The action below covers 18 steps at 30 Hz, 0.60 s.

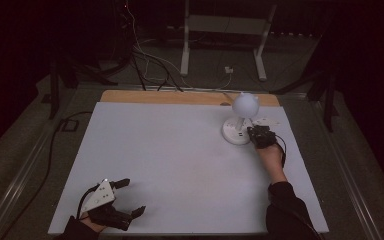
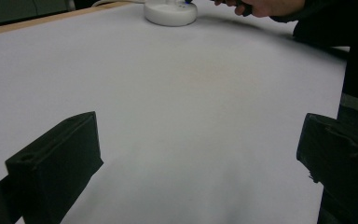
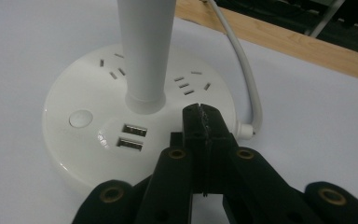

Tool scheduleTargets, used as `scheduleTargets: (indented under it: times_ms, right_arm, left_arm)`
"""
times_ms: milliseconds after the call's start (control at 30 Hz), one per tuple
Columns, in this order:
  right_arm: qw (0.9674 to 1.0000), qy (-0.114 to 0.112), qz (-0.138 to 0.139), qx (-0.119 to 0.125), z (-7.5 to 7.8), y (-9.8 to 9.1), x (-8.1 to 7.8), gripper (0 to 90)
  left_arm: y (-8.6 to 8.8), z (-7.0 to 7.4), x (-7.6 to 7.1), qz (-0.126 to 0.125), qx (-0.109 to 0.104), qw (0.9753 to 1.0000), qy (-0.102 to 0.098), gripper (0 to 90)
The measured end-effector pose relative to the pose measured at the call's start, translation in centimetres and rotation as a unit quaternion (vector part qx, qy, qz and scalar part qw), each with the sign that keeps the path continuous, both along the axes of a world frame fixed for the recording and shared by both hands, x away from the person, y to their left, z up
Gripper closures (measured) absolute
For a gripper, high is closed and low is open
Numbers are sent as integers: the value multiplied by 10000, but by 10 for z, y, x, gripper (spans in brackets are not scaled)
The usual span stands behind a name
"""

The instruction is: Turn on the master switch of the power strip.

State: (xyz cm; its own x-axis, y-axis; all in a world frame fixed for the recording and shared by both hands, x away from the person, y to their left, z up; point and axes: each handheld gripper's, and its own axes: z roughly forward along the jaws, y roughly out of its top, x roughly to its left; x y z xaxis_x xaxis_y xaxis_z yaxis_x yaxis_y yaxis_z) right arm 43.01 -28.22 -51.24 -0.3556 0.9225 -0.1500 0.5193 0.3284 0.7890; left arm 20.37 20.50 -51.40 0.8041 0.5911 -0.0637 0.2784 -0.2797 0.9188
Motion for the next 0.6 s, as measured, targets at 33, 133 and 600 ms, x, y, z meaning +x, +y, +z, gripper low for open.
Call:
scheduleTargets:
  times_ms: [33,133,600]
  right_arm:
    - [10000,24,0,15,0,0,0,900]
    - [10000,52,-26,57,0,0,1,900]
    - [9999,91,0,74,2,-1,2,900]
  left_arm:
    - [0,0,0,-2,2,10000,3,2]
    - [0,0,0,-11,0,10000,2,2]
    - [0,0,0,17,-11,10000,7,2]
